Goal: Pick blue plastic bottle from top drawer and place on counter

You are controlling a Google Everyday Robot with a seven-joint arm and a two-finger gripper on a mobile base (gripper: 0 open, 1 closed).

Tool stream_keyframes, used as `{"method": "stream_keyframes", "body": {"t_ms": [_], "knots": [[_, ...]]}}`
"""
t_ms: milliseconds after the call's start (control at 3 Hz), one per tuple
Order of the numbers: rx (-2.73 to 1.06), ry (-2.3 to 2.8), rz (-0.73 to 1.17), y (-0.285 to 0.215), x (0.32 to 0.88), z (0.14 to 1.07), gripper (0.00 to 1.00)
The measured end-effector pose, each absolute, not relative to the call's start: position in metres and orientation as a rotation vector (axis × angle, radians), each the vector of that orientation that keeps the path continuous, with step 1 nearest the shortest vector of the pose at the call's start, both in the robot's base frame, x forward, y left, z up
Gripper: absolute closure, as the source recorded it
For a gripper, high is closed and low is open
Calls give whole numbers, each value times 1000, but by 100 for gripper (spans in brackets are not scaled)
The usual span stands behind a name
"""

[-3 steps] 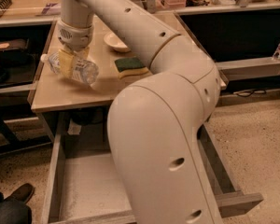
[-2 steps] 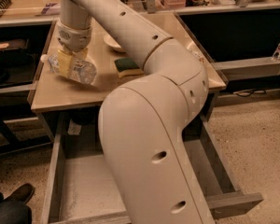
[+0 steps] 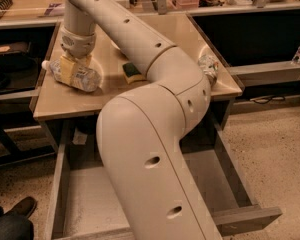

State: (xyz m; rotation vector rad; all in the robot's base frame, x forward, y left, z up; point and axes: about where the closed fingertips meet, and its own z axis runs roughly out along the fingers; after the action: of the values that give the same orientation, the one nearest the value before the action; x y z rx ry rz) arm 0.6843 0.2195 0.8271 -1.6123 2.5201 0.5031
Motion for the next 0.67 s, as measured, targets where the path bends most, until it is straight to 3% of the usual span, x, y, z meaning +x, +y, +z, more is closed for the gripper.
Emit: {"method": "stream_keyframes", "body": {"t_ms": [667], "knots": [[-1593, 2498, 510, 227, 690, 825, 58]]}}
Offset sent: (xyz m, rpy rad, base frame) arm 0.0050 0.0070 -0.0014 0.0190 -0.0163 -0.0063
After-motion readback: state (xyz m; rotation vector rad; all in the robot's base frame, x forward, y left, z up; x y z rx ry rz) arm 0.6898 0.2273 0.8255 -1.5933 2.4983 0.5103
